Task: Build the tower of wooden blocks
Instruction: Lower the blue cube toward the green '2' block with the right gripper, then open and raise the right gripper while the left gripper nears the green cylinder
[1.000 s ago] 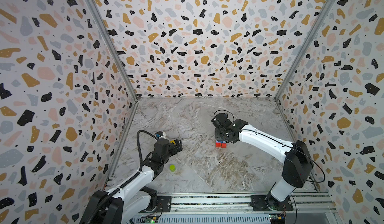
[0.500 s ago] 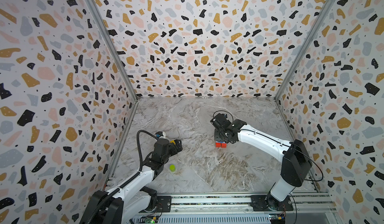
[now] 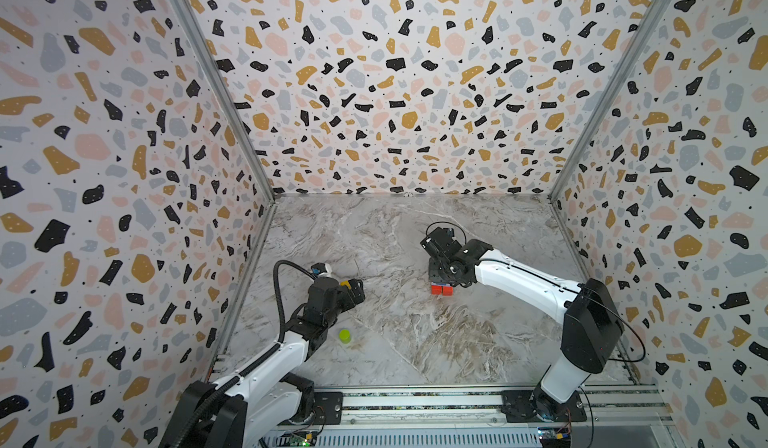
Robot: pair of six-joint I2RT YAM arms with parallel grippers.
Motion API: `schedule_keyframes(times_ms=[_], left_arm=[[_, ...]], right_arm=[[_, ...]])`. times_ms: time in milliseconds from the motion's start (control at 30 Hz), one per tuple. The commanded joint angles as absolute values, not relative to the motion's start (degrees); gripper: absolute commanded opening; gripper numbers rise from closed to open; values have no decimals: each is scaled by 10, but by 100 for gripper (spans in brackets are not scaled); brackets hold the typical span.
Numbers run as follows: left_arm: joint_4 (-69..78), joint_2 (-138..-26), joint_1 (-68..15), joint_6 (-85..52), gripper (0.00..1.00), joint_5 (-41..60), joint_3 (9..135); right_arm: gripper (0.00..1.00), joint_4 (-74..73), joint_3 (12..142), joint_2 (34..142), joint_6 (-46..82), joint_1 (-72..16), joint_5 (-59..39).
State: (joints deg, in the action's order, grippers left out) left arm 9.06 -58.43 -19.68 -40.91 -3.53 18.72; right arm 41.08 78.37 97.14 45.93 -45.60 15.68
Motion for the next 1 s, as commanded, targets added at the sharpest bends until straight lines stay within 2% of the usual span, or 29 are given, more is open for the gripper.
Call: schedule_keyframes(times_ms=[0,433,667,833,967], left_arm=[[106,-586,-199,-399,100,-40,187],[65,-580,-199,-392,100,-40,214],[-18,-548,-199,-388,100,-43,261],[-91,-559,-199,-382,88,-3,309],[-149,-555,-200,-376,81,-20,326]], right_arm=[[36,420,780,967,451,-454,159],[48,427,782,942,445,-454,162],[49,415,783,895,417,-453,167],[49,376,769,855,379,-440,148],[47,325,736,819,342,-414,103]])
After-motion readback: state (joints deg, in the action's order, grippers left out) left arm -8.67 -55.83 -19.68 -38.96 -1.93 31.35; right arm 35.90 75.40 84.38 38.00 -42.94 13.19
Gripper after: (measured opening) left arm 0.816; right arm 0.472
